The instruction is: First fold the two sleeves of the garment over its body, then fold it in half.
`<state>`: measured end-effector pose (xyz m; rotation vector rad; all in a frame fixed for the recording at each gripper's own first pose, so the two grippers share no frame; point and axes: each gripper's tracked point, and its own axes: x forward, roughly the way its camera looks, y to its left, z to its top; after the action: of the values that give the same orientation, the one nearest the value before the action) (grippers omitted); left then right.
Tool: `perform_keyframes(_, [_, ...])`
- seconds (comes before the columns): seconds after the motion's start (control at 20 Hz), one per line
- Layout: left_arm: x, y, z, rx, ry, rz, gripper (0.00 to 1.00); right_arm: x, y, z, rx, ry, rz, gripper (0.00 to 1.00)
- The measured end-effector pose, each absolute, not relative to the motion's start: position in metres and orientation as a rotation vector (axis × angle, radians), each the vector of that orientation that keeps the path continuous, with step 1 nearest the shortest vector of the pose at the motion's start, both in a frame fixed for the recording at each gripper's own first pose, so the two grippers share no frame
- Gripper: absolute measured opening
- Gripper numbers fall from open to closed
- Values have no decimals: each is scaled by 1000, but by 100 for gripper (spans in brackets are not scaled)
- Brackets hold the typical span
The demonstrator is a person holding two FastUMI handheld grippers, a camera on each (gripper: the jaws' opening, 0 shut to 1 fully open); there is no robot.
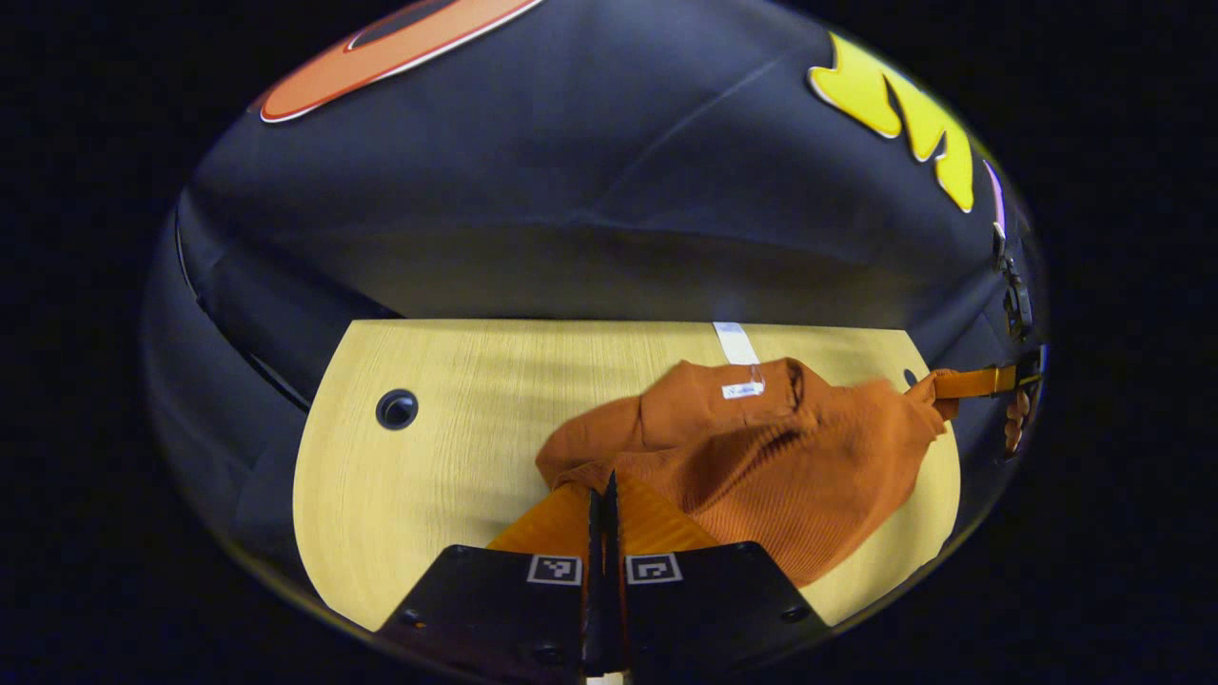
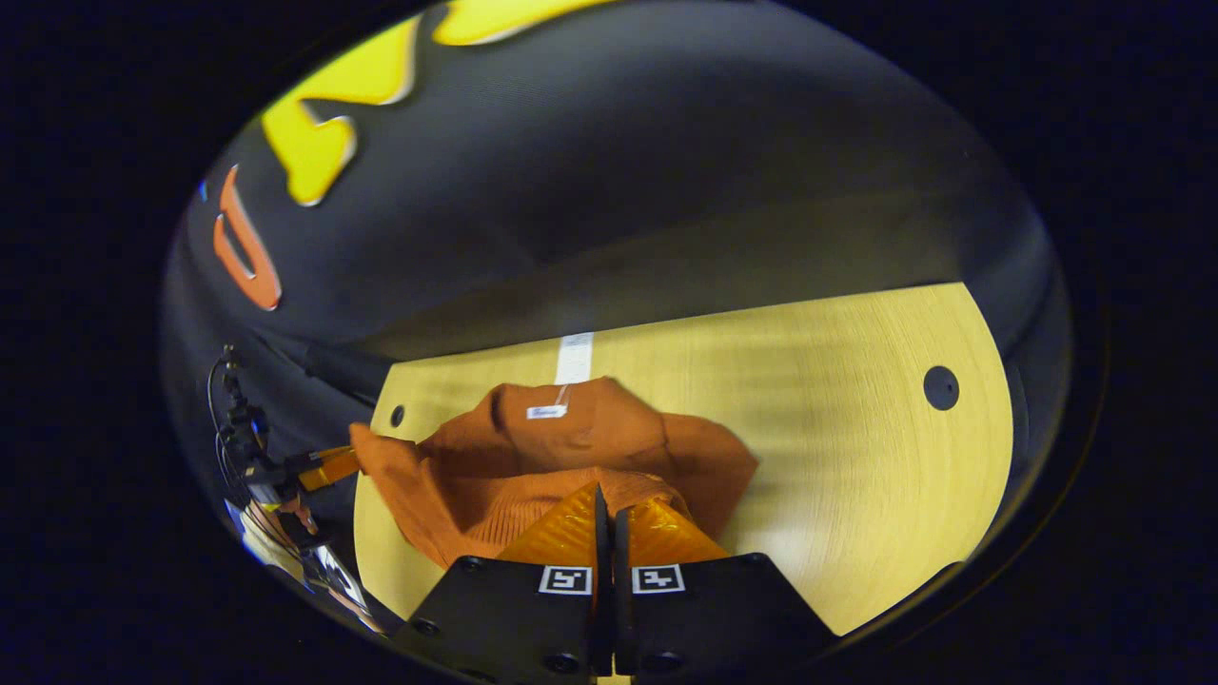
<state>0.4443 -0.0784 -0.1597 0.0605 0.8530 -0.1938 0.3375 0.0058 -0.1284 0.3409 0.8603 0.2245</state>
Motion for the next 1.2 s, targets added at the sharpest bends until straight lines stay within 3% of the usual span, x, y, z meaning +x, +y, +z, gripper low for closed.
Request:
perform_keyframes(0.25, [461,-66,-209,102,900,-147,3,371,-22,-172,510,870,112,1])
perform_keyframes(0.6, [467,-60,-215,73,883,-132,3,376,-17,-177,546,843,154,2])
perform_keyframes(0.8, [475,-70,-204,30,823,-177,9,376,-17,-169,596,824,157,7])
perform_keyframes(0.85, [477,-72,-204,34,819,-184,13,374,-16,-164,622,819,169,7])
perform_keyframes(0.9, [477,-72,-205,36,819,-193,16,376,-16,-159,661,816,174,23])
perform_keyframes(1.0, [476,-77,-201,11,814,-212,31,383,-15,-154,734,805,160,27])
perform_keyframes(1.15, [480,-83,-199,-37,791,-223,75,387,-10,-154,786,790,154,31])
perform_keyframes(1.2, [482,-89,-195,-63,775,-241,71,388,-6,-151,800,779,162,31])
